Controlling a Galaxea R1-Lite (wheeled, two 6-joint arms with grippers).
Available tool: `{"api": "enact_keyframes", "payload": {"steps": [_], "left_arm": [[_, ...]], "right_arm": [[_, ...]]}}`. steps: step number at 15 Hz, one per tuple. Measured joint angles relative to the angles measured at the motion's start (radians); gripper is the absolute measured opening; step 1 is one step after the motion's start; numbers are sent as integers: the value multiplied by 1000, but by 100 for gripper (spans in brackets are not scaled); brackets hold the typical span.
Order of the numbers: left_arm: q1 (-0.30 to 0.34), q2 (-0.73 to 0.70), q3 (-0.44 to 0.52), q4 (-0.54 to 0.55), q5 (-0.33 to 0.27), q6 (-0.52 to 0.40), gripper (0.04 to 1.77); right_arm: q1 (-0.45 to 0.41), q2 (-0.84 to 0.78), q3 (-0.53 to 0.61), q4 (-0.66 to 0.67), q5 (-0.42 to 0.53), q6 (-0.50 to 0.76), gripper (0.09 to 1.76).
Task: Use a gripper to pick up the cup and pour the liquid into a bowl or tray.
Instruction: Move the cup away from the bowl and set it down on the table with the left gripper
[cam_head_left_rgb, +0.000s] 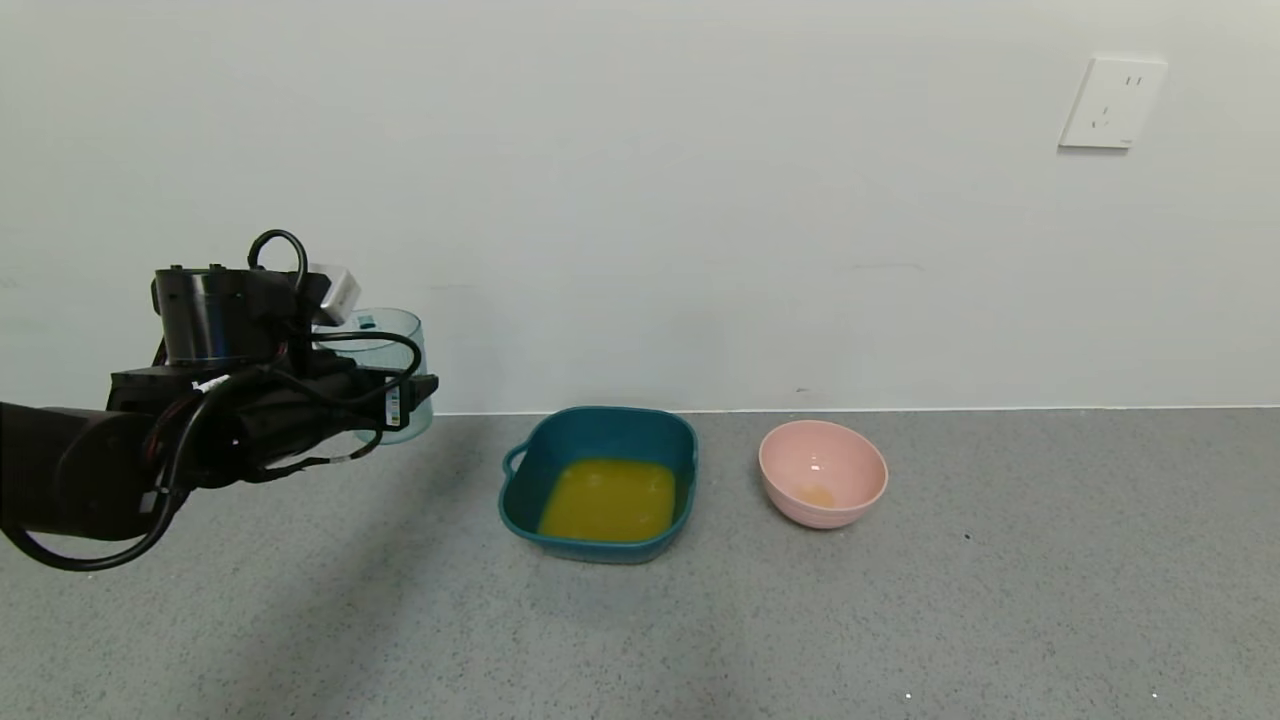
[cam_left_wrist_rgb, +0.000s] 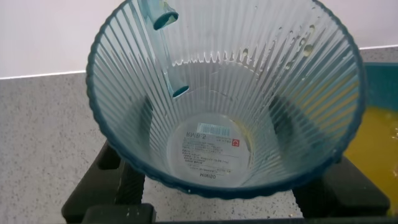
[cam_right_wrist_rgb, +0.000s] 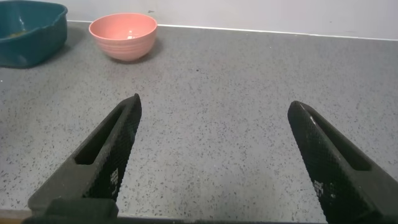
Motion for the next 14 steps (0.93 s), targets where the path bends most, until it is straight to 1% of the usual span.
{"api": "enact_keyframes", "payload": {"steps": [6, 11, 14], "left_arm": [[14, 31, 0, -1, 0, -5, 129], [16, 124, -37, -5, 0, -5, 129], [16, 197, -49, -79, 0, -6, 129]], "right_arm": [[0, 0, 0, 0, 0, 0, 171], [0, 0, 0, 0, 0, 0, 171], [0, 0, 0, 0, 0, 0, 171]]}}
